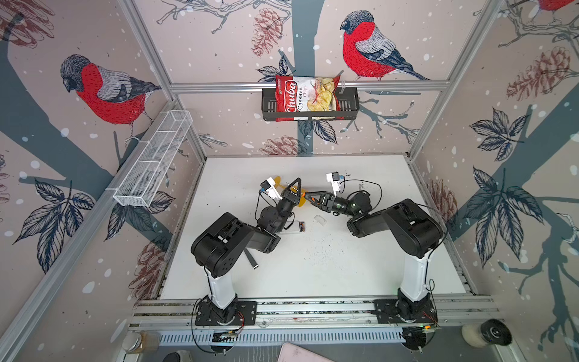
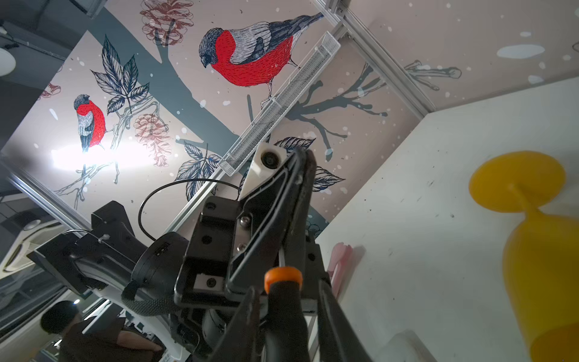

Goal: Unload the batteries from the remote control

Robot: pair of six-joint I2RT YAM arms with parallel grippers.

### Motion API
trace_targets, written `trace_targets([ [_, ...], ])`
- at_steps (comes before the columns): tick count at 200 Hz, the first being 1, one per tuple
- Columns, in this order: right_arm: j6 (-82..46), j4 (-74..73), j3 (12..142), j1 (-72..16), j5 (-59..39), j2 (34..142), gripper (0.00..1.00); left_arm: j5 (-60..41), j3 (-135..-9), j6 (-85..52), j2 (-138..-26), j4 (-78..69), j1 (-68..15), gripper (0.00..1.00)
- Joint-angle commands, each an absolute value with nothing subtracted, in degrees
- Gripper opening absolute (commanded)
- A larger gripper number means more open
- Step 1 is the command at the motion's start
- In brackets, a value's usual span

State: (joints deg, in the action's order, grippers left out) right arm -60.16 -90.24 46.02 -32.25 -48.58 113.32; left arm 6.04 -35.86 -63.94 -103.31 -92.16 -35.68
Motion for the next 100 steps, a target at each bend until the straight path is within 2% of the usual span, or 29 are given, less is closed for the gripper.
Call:
trace_targets([
  [1, -62.2, -97.1, 45.9, -32.1, -50.9, 113.8, 0.28, 6.6, -35.7, -62.1, -102.8, -93.6, -35.4, 0.0],
  [13, -62.3, -97.1, 46.1, -32.1, -51.6, 113.8, 0.28, 6.7, -35.6, -62.1, -102.7, -93.9, -35.3, 0.0],
  [39, -62.3, -97.1, 45.7, -32.1, -51.9, 113.9, 0.42, 7.5, -34.9, -61.7, -102.4, -95.2, -35.1, 0.0],
  [100, -63.6, -98.6, 46.4, -31.7, -52.9, 115.3, 0.46, 7.4, -34.8, -60.2, -103.1, -99.6, -35.0, 0.0],
])
